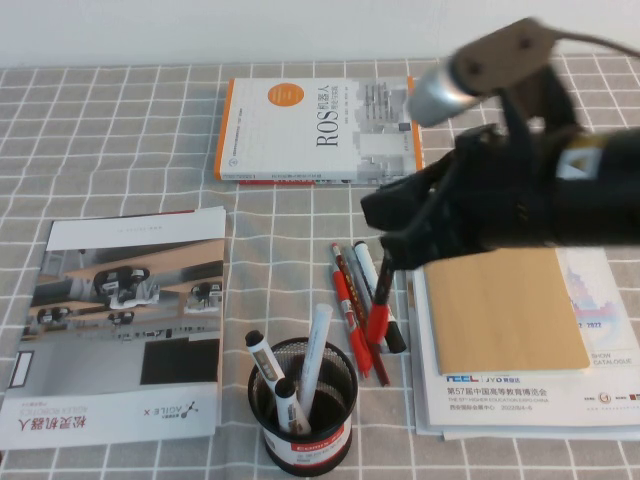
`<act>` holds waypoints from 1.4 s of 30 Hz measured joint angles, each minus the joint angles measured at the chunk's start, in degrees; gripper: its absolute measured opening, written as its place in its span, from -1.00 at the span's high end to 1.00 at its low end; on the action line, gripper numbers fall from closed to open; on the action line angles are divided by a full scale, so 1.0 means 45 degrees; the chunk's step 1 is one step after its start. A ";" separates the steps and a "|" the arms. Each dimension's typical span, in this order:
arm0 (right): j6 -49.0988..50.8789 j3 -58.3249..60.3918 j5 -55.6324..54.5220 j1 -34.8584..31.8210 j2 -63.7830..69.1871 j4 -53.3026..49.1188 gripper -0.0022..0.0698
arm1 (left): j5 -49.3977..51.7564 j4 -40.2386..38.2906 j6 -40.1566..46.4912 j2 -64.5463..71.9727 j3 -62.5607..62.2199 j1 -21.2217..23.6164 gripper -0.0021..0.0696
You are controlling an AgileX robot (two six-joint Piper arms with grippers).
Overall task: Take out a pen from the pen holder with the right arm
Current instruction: 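Take a marker out of the pen holder and lay it on the table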
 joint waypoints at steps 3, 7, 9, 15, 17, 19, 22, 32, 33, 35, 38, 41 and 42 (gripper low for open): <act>0.0956 -0.1194 0.1509 -0.0366 0.1450 -0.0881 0.88 | 0.0000 0.0000 0.0000 0.0000 0.0000 0.0000 0.95; 0.1383 -0.2826 0.2760 -0.0653 0.3170 -0.1453 0.88 | 0.0000 0.0000 0.0000 0.0000 0.0000 0.0000 0.95; 0.1446 -0.3706 0.3234 -0.0791 0.4120 -0.1639 0.88 | 0.0000 0.0000 0.0000 0.0000 0.0000 0.0000 0.95; 0.1475 -0.5848 0.4080 -0.1161 0.6784 -0.1741 0.88 | 0.0000 0.0000 0.0000 0.0000 0.0000 0.0000 0.95; 0.1475 -0.6497 0.4369 -0.1252 0.7540 -0.1741 0.88 | 0.0000 0.0000 0.0000 0.0000 0.0000 0.0000 0.95; 0.1475 -0.7042 0.4658 -0.1275 0.8300 -0.1652 0.88 | 0.0000 0.0000 0.0000 0.0000 0.0000 0.0000 0.95; 0.1371 -0.7831 0.4990 -0.1275 0.9226 -0.1430 0.88 | 0.0000 0.0000 0.0000 0.0000 0.0000 0.0000 0.95; 0.1225 -0.9566 0.5258 -0.1275 1.1144 -0.1019 0.88 | 0.0000 0.0000 0.0000 0.0000 0.0000 0.0000 0.95; 0.1204 -0.9589 0.5258 -0.1275 1.1209 -0.0968 0.88 | 0.0000 0.0000 0.0000 0.0000 0.0000 0.0000 0.95; 0.1204 -0.9589 0.5266 -0.1275 1.1298 -0.0916 0.88 | 0.0000 0.0000 0.0000 0.0000 0.0000 0.0000 0.95; 0.1204 -0.9617 0.5266 -0.1372 1.1413 -0.0749 0.88 | 0.0000 0.0000 0.0000 0.0000 0.0000 0.0000 0.95; 0.1204 -0.9668 0.5290 -0.1483 1.1528 -0.0725 0.88 | 0.0000 0.0000 0.0000 0.0000 0.0000 0.0000 0.95; 0.1204 -0.9668 0.5290 -0.1508 1.1536 -0.0725 0.88 | 0.0000 0.0000 0.0000 0.0000 0.0000 0.0000 0.95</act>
